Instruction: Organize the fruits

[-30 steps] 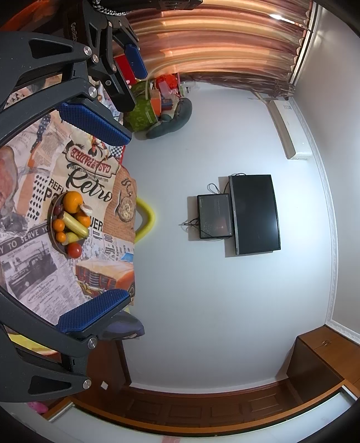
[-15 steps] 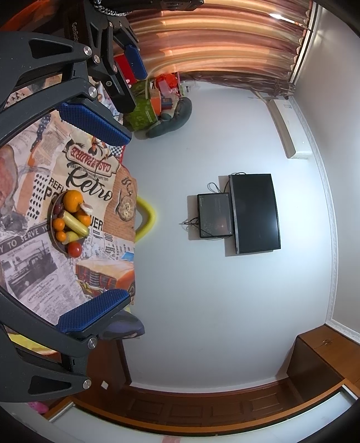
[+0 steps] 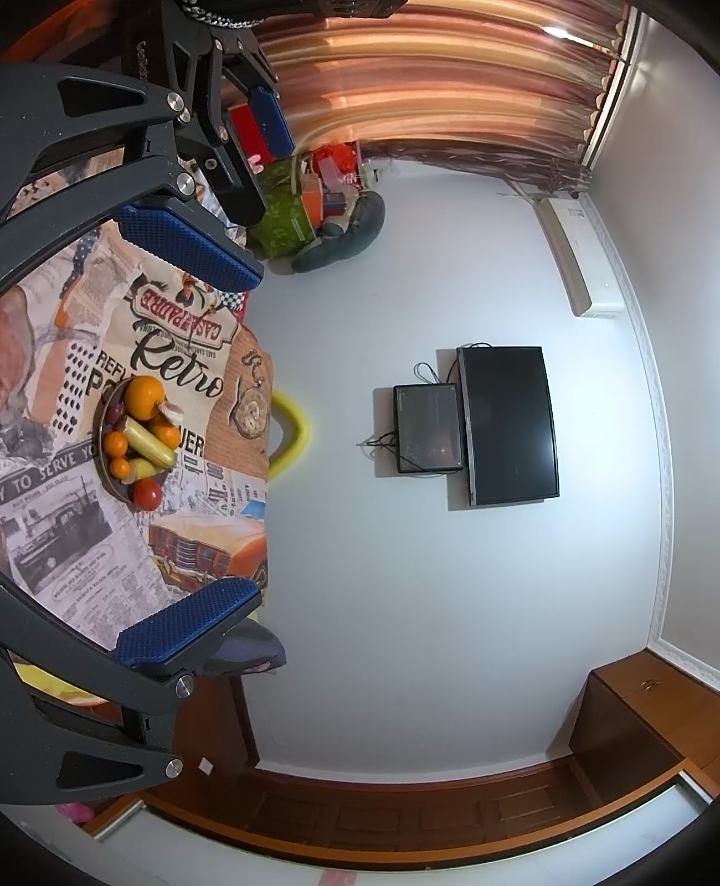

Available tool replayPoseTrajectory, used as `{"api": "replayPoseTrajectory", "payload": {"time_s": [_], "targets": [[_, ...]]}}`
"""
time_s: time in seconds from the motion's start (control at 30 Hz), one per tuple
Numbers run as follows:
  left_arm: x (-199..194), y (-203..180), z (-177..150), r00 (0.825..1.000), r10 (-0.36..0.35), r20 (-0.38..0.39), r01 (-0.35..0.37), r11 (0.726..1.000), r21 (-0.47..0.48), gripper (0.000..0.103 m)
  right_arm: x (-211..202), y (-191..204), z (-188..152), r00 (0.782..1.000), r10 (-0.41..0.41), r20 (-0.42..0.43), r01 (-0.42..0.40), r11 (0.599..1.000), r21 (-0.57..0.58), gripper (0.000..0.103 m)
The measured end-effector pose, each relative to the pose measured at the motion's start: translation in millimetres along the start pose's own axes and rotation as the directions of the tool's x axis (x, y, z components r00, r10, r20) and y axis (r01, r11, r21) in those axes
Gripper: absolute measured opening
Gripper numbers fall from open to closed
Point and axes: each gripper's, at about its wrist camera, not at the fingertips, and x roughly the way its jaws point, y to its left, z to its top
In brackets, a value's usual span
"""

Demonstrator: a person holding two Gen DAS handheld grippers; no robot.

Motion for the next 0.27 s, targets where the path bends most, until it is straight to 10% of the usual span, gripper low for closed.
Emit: {"api": "replayPoseTrajectory", "payload": {"time_s": [0.27], "targets": [[2.7, 1.6, 0.5, 1.0, -0.004, -0.009, 0.004, 1.0, -0.006, 0.103, 2.1, 0.0, -1.2, 1.0, -0.001, 0.001, 0.001, 1.0, 0.003, 0.103]]}}
